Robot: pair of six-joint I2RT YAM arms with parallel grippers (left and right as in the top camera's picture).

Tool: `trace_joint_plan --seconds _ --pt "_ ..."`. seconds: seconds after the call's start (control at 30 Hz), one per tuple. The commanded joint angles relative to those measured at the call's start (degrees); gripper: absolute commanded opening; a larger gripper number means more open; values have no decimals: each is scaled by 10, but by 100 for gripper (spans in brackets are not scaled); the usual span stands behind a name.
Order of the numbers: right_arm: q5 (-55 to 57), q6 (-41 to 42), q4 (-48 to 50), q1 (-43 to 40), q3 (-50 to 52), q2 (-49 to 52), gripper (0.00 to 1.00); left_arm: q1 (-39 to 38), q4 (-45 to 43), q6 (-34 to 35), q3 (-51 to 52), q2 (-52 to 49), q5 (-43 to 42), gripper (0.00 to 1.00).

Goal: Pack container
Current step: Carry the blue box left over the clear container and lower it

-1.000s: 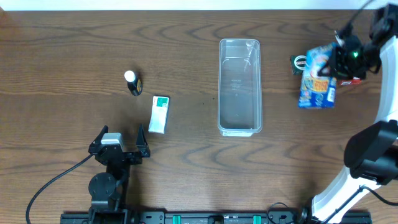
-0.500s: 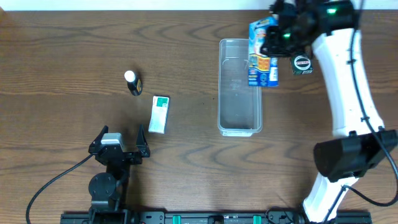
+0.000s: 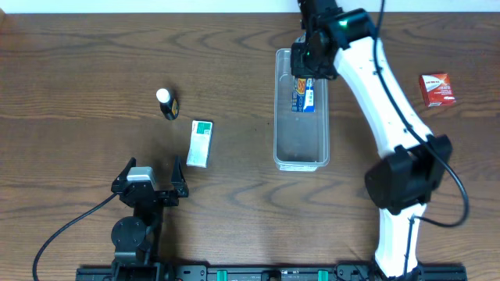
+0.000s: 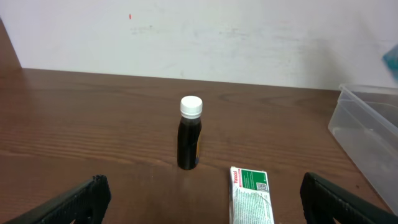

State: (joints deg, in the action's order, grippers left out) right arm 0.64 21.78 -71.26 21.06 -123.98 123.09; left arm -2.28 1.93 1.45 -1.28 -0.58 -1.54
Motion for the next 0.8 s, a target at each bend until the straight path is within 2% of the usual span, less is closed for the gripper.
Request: trace_joint_plan --seconds 0.0,0.2,0.77 --pt "3 20 5 0 -7 29 16 3 21 -4 10 3 7 98" --pt "-61 17 30 0 -7 59 17 3 21 -4 10 3 7 98" --pt "-71 4 32 0 -4 75 21 3 21 -4 10 3 7 98"
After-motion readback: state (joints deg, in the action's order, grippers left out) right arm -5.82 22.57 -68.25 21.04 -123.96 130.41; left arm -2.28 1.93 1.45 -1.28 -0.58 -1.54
